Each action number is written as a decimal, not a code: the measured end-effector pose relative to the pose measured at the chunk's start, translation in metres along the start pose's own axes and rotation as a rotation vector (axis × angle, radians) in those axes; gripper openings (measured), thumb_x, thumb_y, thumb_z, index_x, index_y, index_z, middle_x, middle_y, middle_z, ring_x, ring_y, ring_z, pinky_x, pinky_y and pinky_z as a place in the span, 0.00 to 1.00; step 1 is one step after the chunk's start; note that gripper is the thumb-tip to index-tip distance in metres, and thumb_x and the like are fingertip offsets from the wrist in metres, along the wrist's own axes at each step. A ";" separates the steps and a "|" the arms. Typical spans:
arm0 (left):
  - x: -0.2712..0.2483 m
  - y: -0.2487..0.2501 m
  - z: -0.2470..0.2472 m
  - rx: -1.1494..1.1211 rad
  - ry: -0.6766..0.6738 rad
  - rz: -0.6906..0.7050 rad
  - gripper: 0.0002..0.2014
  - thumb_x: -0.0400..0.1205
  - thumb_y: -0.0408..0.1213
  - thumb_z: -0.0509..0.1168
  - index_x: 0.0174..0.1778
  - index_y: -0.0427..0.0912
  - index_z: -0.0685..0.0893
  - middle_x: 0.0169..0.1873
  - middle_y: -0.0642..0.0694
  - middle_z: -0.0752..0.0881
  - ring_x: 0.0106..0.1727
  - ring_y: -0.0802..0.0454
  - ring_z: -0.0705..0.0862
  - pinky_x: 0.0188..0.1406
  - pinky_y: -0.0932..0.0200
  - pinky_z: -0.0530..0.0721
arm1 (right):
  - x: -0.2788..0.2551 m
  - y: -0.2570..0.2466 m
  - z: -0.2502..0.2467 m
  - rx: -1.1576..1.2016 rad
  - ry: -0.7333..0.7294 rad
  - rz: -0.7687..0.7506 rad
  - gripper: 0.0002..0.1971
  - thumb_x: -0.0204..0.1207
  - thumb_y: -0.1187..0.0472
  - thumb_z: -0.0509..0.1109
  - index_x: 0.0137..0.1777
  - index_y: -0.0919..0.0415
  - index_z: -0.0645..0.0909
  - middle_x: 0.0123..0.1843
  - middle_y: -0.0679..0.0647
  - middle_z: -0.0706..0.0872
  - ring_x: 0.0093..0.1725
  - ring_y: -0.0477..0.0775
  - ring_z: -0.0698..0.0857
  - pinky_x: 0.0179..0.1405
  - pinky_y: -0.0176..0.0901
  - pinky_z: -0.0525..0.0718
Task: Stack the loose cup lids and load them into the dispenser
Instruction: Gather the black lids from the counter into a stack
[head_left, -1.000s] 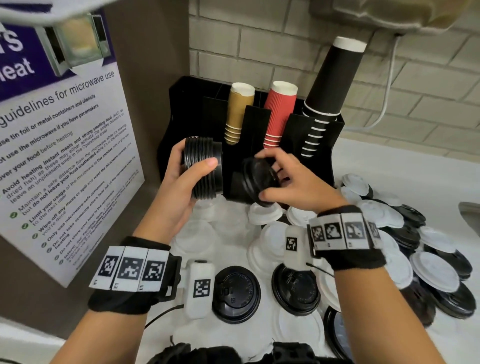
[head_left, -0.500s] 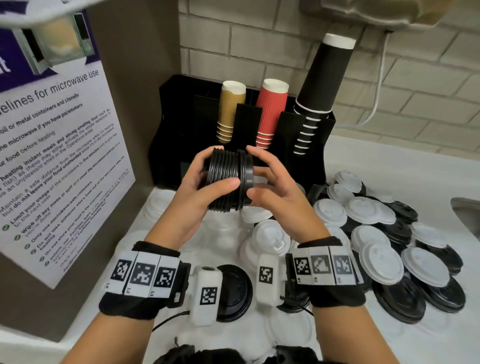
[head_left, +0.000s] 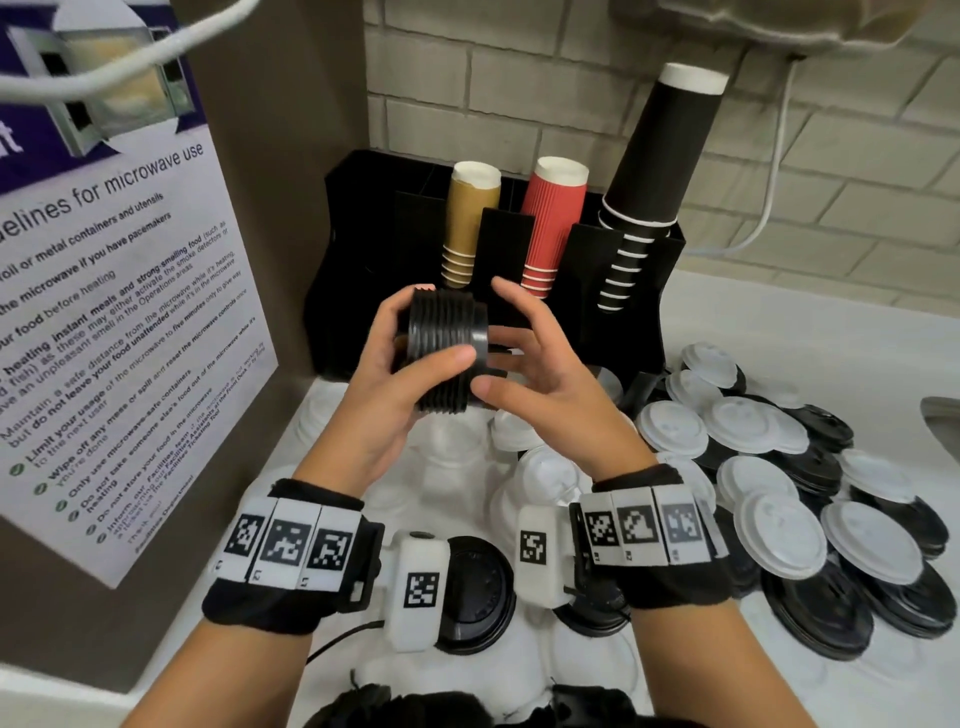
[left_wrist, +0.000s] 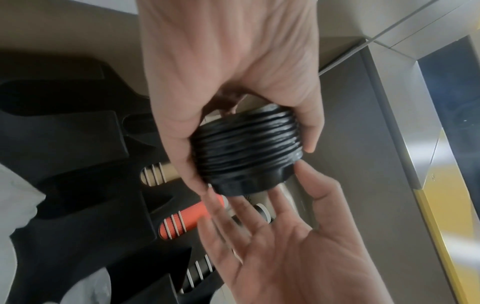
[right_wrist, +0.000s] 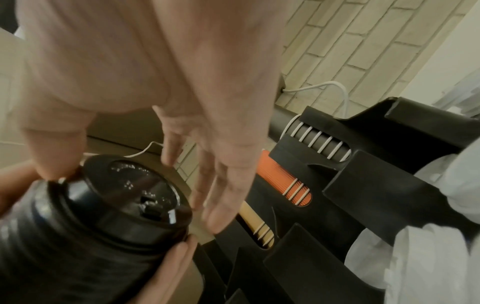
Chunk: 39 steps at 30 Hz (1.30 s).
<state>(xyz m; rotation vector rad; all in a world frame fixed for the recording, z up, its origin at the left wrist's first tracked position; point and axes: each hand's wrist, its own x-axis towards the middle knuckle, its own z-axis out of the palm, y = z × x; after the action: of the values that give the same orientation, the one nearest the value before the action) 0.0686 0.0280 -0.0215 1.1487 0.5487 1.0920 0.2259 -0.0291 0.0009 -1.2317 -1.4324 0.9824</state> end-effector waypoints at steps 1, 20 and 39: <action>0.002 0.002 -0.003 -0.007 0.036 0.018 0.37 0.67 0.40 0.76 0.73 0.51 0.72 0.51 0.53 0.88 0.53 0.55 0.89 0.42 0.57 0.87 | 0.002 0.001 0.001 -0.051 -0.006 0.028 0.38 0.71 0.56 0.78 0.76 0.36 0.63 0.68 0.53 0.79 0.68 0.52 0.81 0.65 0.53 0.83; 0.006 0.015 -0.034 -0.017 0.149 0.077 0.30 0.66 0.46 0.77 0.65 0.55 0.76 0.54 0.55 0.86 0.57 0.53 0.88 0.46 0.52 0.87 | -0.041 0.014 0.084 -1.569 -0.924 0.121 0.43 0.66 0.53 0.82 0.77 0.53 0.60 0.69 0.58 0.68 0.65 0.59 0.72 0.51 0.47 0.69; -0.016 0.006 -0.002 0.010 0.054 -0.001 0.38 0.64 0.47 0.75 0.72 0.50 0.73 0.53 0.54 0.88 0.58 0.52 0.87 0.48 0.54 0.86 | -0.021 0.000 -0.003 -0.011 0.039 0.068 0.28 0.68 0.56 0.76 0.67 0.44 0.71 0.57 0.56 0.80 0.48 0.50 0.88 0.52 0.48 0.89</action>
<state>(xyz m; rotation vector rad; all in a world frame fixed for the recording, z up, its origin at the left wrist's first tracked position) 0.0584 0.0149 -0.0196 1.1299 0.5971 1.1233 0.2296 -0.0503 -0.0019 -1.3078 -1.3756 0.9923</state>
